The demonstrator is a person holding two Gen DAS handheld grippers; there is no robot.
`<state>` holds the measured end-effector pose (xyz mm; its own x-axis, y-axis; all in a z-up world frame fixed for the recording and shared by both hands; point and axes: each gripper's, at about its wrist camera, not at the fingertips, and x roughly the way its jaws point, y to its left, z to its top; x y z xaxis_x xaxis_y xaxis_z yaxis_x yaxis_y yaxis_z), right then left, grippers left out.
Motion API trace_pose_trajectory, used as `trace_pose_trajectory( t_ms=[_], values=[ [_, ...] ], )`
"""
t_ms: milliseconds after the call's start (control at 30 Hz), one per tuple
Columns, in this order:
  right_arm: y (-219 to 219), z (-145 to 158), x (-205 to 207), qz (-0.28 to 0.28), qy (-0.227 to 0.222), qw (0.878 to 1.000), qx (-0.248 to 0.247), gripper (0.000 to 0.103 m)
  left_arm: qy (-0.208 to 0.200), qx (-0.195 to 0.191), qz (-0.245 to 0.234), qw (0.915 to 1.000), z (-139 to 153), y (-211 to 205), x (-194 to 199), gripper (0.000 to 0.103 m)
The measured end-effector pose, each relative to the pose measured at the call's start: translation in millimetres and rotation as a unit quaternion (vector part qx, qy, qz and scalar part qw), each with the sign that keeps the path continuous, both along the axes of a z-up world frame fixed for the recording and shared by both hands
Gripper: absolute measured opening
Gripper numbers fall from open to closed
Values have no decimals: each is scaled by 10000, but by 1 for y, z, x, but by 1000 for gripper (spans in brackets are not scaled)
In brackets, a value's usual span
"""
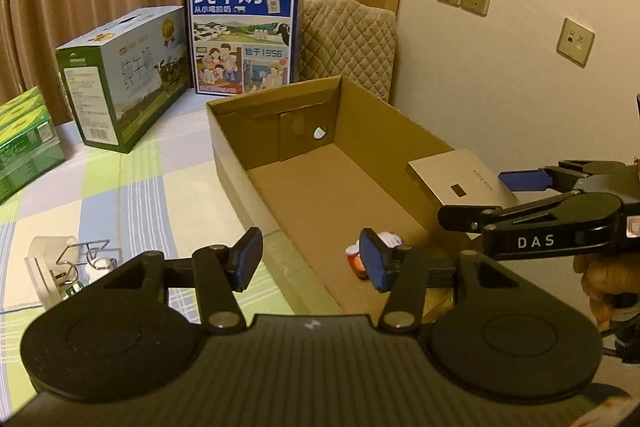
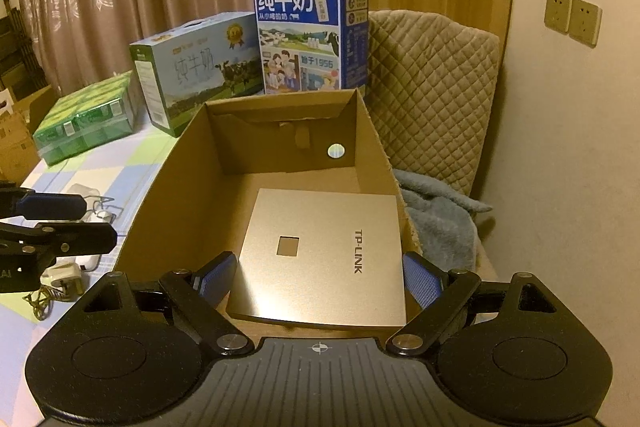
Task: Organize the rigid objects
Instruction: 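Open the left gripper to drop the toy bird while the right releases the panel into the box, then withdraw both grippers from the box back over the table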
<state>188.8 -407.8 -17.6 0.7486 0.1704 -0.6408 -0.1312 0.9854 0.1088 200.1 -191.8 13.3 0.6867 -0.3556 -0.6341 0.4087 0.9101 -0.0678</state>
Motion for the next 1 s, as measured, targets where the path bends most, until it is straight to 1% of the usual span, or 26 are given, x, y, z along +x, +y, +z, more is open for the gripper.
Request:
trace_pose_trajectory(
  t_ms=[300, 367, 433, 500, 767, 1000],
  values=[
    [0, 0, 2, -60, 11, 9999, 91, 86, 10, -66, 89, 9999, 1, 7, -4, 48],
    [-1, 0, 4, -128, 18, 9997, 195, 86, 20, -78, 110, 9999, 1, 9, -5, 48],
    [-5, 0, 6, -184, 27, 9990, 404, 86, 21, -85, 135, 9999, 1, 12, -6, 48],
    [-8, 1, 7, -259, 1, 9985, 480, 86, 58, -89, 172, 9998, 1, 14, -7, 49],
    [-8, 11, -12, -297, -97, 9978, 582, 86, 142, -162, 437, 9988, 1, 33, -23, 49],
    [11, 27, -39, -145, -239, 9970, 719, 86, 168, -209, 694, 9972, 5, 62, -50, 49]
  ],
)
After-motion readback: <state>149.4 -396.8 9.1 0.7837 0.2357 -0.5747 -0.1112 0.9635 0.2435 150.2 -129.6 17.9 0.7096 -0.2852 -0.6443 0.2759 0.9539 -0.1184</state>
